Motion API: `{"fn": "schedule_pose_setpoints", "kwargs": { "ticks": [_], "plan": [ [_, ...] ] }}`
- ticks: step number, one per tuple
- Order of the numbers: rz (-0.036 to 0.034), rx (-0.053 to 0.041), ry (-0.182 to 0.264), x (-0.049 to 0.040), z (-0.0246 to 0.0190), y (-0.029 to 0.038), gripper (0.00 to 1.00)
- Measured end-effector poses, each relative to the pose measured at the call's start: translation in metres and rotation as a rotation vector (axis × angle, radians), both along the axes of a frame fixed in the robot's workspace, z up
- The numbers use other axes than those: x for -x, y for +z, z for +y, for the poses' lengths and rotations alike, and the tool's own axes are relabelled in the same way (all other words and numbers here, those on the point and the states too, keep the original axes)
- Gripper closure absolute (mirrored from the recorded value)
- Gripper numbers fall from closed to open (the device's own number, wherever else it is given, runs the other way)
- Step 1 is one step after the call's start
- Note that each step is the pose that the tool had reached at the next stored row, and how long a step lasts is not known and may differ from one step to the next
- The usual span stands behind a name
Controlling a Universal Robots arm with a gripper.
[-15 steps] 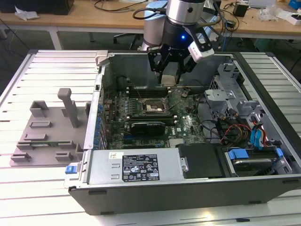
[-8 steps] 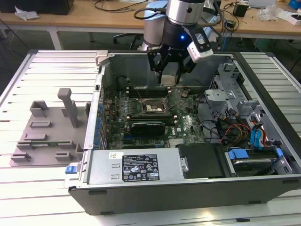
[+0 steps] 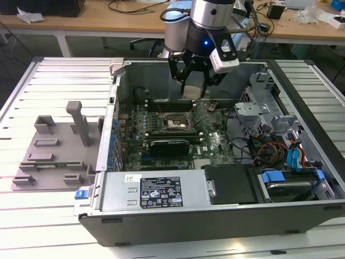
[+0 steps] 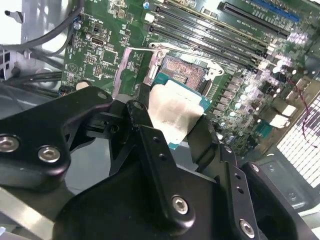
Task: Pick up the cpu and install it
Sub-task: 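Place the cpu into insertion slot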
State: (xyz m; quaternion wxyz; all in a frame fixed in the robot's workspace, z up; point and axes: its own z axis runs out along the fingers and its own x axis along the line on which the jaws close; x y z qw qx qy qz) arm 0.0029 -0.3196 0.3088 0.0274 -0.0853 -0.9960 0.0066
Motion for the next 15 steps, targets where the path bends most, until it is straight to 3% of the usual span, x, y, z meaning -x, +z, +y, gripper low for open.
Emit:
{"fn": "schedule_pose_setpoints", "kwargs": {
  "ticks": [11, 15],
  "plan": [
    [-0.0001, 0.0008, -0.136, 0.0, 0.0001, -0.0012, 0.45],
    [0.0, 0.001, -0.164, 0.0, 0.0, -0.0014, 0.45]
  ]
}}
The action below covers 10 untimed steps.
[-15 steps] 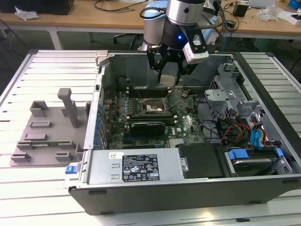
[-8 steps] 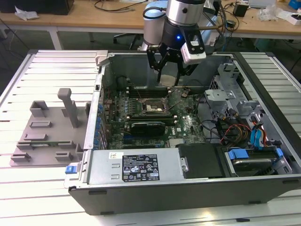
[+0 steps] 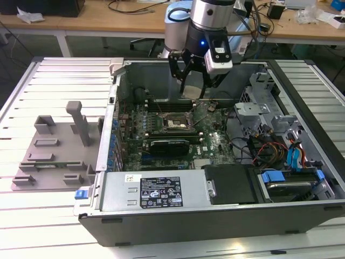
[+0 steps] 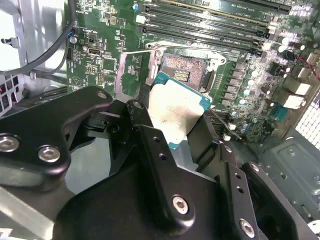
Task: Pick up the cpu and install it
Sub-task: 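Place the cpu into insertion slot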
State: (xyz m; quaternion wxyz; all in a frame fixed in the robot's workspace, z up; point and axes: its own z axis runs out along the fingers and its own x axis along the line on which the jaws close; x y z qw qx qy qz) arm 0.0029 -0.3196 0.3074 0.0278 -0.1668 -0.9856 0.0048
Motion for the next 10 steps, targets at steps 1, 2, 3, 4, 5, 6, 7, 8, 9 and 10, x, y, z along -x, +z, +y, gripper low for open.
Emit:
{"fn": "schedule_pose_setpoints", "kwargs": {
  "ticks": [1, 2, 3, 4, 5, 6, 7, 8, 9, 10],
  "plan": [
    [0.0, 0.0002, -0.016, 0.0, 0.0, -0.0001, 0.45],
    [0.0, 0.0002, -0.022, 0.0, 0.0, -0.0002, 0.45],
    [0.0, 0.0002, -0.028, 0.0, 0.0, -0.0002, 0.45],
    [0.0, 0.0002, -0.035, 0.0, 0.0, -0.0002, 0.45],
    [0.0, 0.0003, -0.042, 0.0, 0.0, -0.0003, 0.45],
    [0.0, 0.0002, -0.051, 0.0, 0.0, -0.0003, 0.45],
    [0.0, 0.0002, -0.058, 0.0, 0.0, -0.0004, 0.45],
    [0.0, 0.0003, -0.066, 0.0, 0.0, -0.0004, 0.45],
    [0.0, 0.0003, -0.072, 0.0, 0.0, -0.0005, 0.45],
    [0.0, 0.0003, -0.08, 0.0, 0.0, -0.0005, 0.45]
  ]
}}
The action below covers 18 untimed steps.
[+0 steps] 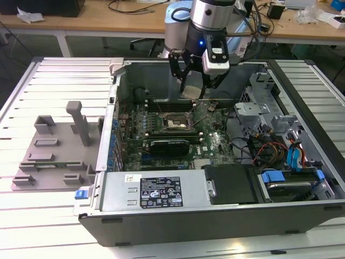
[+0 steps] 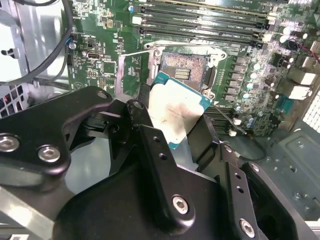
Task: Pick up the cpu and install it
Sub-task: 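Place the cpu into insertion slot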
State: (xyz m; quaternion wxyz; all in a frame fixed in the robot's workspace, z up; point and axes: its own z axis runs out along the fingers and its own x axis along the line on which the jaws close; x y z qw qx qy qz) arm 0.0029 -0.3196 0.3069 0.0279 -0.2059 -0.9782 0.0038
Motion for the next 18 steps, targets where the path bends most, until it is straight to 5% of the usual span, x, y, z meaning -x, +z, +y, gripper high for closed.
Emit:
{"fn": "schedule_pose_setpoints", "kwargs": {
  "ticks": [18],
  "plan": [
    [0.0, 0.0, -0.148, 0.0, 0.0, -0.0007, 0.45]
  ]
}}
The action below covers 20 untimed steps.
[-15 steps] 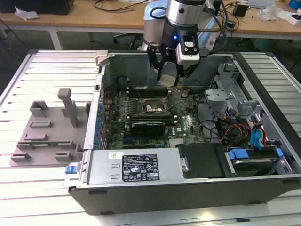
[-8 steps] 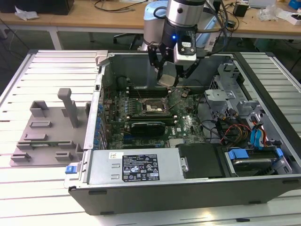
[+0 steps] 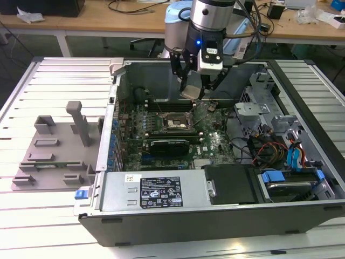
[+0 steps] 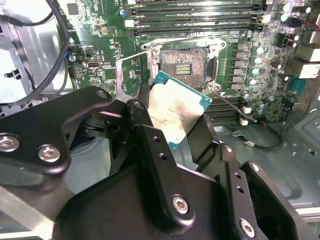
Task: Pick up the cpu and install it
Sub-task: 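Place the cpu into insertion slot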
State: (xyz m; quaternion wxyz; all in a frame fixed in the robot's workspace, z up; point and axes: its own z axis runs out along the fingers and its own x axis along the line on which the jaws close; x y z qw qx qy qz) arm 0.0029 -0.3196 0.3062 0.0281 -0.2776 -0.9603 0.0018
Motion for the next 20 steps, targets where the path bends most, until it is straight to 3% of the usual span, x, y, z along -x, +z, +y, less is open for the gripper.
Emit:
{"fn": "schedule_pose_setpoints", "kwargs": {
  "ticks": [20],
  "plan": [
    [0.0001, 0.0, -0.129, 0.0, 0.0, -0.0003, 0.45]
  ]
}}
